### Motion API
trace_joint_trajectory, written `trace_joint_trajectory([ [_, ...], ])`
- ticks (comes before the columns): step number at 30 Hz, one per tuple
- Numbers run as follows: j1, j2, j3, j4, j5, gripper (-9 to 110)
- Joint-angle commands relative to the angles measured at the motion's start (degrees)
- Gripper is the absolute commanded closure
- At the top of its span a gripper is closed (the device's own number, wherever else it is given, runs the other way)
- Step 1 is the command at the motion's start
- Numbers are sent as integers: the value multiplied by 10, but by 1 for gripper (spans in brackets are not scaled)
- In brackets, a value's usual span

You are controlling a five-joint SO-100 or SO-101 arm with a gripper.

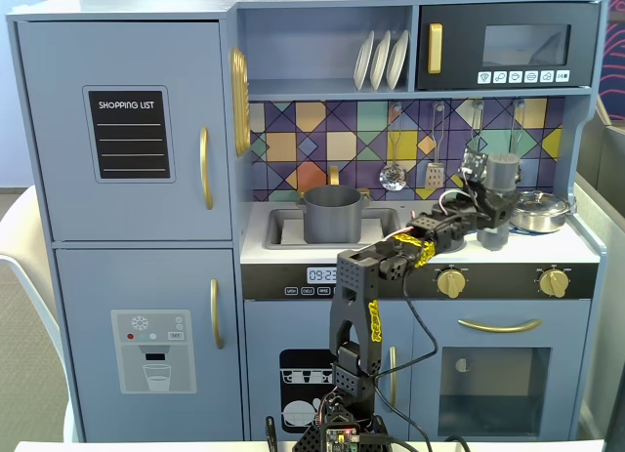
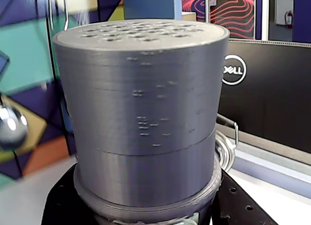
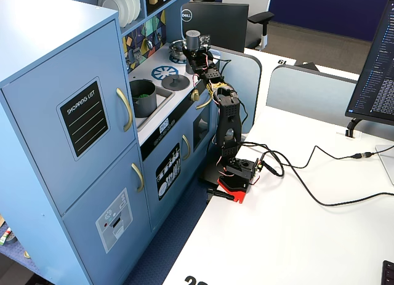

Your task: Put salt in the gray recipient

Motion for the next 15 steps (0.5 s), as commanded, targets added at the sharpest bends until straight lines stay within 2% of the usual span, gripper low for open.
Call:
trace_joint_trajectory([
  [1,-39,139,-52,69,81,101],
  [8,-191,269,-57,214,386,101],
  [15,-338,277,-85,329,709,101],
])
